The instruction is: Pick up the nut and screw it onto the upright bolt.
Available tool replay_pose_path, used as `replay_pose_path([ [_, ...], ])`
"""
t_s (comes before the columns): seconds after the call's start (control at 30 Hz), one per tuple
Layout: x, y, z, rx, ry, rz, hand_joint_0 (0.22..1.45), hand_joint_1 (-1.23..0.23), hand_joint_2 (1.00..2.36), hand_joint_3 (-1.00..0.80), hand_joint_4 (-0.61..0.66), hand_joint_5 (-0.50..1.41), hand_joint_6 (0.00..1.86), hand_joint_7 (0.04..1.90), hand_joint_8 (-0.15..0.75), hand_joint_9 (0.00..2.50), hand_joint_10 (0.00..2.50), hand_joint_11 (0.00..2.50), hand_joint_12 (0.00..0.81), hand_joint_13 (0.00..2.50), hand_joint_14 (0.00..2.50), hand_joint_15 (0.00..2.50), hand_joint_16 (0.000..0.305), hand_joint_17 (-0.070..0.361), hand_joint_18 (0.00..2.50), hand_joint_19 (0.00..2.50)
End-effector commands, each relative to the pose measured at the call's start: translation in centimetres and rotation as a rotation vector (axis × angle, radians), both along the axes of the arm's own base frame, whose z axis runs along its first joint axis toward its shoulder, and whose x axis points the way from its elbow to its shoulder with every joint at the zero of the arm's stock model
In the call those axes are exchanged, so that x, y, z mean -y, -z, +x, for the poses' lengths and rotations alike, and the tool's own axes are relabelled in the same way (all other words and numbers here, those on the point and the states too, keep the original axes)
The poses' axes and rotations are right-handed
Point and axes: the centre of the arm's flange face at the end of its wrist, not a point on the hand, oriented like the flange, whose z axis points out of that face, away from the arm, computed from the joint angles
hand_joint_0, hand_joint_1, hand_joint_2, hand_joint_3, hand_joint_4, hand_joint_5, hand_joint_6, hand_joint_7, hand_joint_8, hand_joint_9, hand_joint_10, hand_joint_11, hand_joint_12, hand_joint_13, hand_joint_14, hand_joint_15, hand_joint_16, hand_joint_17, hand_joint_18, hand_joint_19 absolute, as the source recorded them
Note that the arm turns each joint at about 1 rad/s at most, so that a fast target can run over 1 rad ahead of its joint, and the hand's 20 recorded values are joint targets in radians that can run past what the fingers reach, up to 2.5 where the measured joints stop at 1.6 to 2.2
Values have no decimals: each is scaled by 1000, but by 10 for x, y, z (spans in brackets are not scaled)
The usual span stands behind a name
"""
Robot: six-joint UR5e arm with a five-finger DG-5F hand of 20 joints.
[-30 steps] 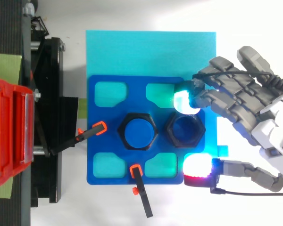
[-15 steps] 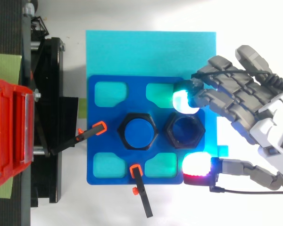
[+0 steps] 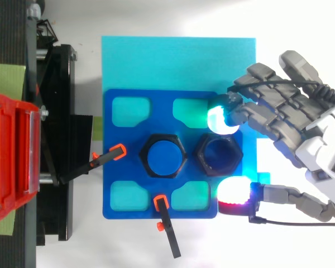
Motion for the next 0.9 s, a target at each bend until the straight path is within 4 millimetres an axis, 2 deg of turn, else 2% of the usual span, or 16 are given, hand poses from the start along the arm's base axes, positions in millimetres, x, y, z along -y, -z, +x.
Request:
replay_pose_path([
  [0.0, 1, 1, 0, -11, -1, -5, 471, -807, 1000, -500, 271, -224, 503, 961, 307, 400, 9, 334, 346, 272, 0, 0, 43, 96, 21, 0],
  [0.1, 2, 10, 0, -30, 1, -14, 474, -809, 1000, -500, 278, -224, 503, 981, 306, 398, 9, 332, 345, 273, 0, 0, 43, 96, 21, 0],
  [0.4, 3, 10, 0, -33, 1, -16, 486, -804, 1000, -500, 295, -201, 502, 1061, 308, 442, 10, 363, 341, 304, 0, 0, 41, 92, 64, 0],
  [0.87, 3, 9, 0, -32, -4, -15, 544, -689, 1000, -500, 254, -161, 500, 1233, 308, 580, 11, 422, 321, 400, 0, 0, 36, 82, 154, 0],
])
